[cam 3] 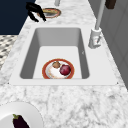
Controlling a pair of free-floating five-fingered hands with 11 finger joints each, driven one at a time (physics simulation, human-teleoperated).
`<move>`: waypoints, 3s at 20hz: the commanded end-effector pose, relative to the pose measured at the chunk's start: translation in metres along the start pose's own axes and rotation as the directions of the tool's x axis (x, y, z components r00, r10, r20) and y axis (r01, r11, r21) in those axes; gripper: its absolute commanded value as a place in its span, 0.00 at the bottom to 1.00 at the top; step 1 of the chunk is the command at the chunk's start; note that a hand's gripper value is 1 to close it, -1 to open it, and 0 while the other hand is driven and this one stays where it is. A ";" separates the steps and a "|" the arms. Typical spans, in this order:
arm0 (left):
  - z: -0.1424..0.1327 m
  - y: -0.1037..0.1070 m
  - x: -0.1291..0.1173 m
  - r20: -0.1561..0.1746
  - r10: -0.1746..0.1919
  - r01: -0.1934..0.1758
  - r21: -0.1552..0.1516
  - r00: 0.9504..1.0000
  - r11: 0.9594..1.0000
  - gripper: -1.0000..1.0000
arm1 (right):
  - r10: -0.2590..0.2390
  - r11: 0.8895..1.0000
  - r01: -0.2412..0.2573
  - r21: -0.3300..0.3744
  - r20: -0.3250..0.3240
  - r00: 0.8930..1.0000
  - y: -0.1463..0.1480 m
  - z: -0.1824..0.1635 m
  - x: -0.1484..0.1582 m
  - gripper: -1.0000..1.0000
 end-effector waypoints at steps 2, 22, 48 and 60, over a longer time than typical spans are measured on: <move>0.000 0.000 0.000 0.000 0.000 0.000 0.000 1.000 1.000 0.50 | -0.135 0.990 0.135 -0.047 0.002 0.991 -0.003 0.018 0.012 0.00; 0.000 0.000 0.000 0.000 0.000 0.000 0.000 1.000 1.000 0.50 | -0.326 0.914 0.322 -0.247 0.027 0.945 -0.019 0.097 0.075 0.00; 0.000 0.000 0.000 0.000 0.000 0.000 0.000 1.000 1.000 0.50 | -0.398 0.844 0.401 -0.357 0.085 0.914 -0.006 0.177 0.161 0.00; 0.000 0.000 0.000 0.000 0.000 0.000 0.000 1.000 1.000 0.50 | -0.284 0.936 0.286 -0.207 0.041 0.958 -0.008 0.143 0.179 0.00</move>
